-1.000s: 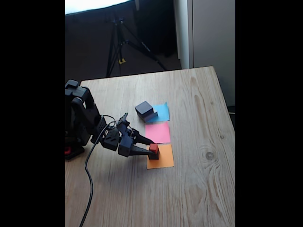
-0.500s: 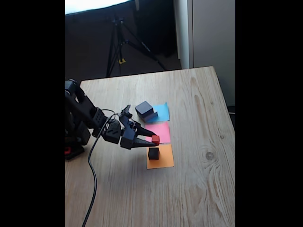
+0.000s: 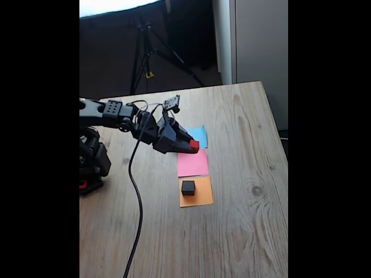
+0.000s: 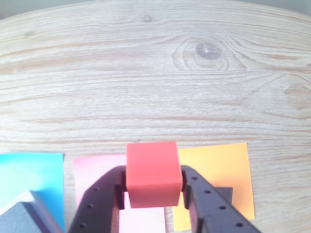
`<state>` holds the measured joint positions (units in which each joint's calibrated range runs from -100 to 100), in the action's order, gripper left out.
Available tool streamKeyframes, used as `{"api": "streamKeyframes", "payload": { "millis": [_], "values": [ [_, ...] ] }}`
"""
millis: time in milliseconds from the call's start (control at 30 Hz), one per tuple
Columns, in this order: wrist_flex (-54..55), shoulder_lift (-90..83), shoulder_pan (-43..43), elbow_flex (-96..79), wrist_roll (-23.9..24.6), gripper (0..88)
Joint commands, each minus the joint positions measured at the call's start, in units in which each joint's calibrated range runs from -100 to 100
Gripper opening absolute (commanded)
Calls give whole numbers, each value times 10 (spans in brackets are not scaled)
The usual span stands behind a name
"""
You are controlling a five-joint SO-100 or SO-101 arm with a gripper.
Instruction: Tower of hanoi
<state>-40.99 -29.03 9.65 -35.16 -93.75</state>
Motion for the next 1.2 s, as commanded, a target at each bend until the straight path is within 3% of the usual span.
{"api": "streamKeyframes", "payload": {
  "millis": [0,267,533,900,1167],
  "values": [
    [-229,-37,-27,216,24,19],
    [-429,-50,-65,411,61,18],
    [-443,-87,-74,361,50,18],
    [-277,-141,-69,98,16,21],
    [-41,-191,-51,-169,-2,24]
  ]
}}
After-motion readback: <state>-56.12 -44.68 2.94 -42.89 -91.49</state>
